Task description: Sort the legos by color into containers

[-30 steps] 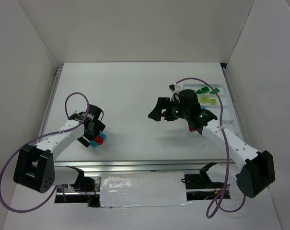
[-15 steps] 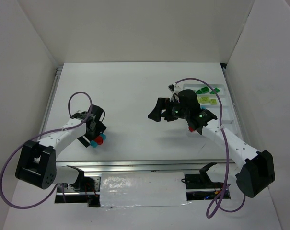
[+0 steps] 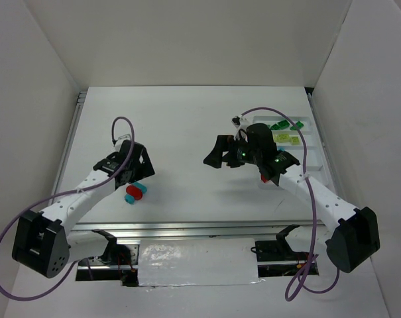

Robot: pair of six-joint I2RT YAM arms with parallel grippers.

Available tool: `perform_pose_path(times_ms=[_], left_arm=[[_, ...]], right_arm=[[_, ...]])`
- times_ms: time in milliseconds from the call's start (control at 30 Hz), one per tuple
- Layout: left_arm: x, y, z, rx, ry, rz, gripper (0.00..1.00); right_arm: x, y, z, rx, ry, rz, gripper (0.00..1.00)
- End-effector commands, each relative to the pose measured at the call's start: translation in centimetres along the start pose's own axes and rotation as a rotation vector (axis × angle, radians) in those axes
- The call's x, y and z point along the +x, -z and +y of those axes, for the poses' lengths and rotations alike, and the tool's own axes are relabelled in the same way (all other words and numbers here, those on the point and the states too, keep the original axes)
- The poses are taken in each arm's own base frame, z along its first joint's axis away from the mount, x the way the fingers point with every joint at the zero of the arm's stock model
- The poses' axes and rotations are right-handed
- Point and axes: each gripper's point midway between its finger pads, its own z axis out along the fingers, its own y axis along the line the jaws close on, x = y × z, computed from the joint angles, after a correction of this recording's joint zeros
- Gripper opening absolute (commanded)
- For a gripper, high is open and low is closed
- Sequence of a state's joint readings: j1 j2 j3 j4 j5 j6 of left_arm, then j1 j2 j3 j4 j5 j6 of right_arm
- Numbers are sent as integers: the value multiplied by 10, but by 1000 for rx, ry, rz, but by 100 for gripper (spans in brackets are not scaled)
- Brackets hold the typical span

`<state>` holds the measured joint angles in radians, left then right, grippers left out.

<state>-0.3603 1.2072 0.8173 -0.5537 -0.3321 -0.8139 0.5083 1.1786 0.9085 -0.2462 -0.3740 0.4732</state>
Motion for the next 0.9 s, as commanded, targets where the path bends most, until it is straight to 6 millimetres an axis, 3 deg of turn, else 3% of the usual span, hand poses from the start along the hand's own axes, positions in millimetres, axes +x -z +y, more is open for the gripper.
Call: perform_pose_path(times_ms=[0, 67, 100, 233, 367, 567, 867], left_arm=[[2, 3, -12, 87, -175, -80, 99], [5, 4, -7, 73, -180, -142, 99], [6, 4, 5, 55, -169, -186, 100], [-5, 18, -14, 192, -195, -263, 99], [-12, 20, -2, 103, -244, -243, 100], [16, -7, 4, 72, -242, -84, 99], [38, -20, 18, -8, -182, 30, 100]], right_arm=[[-6, -1, 11, -51, 44, -26, 100], [-5, 0, 12, -55, 45, -25, 100], [-6, 1, 13, -58, 46, -29, 100], [-5, 4, 19, -85, 50, -29, 100], [-4, 8, 24, -104, 64, -29, 100], [-5, 19, 34, -144, 76, -54, 100], [-4, 25, 43, -191, 84, -68, 100]])
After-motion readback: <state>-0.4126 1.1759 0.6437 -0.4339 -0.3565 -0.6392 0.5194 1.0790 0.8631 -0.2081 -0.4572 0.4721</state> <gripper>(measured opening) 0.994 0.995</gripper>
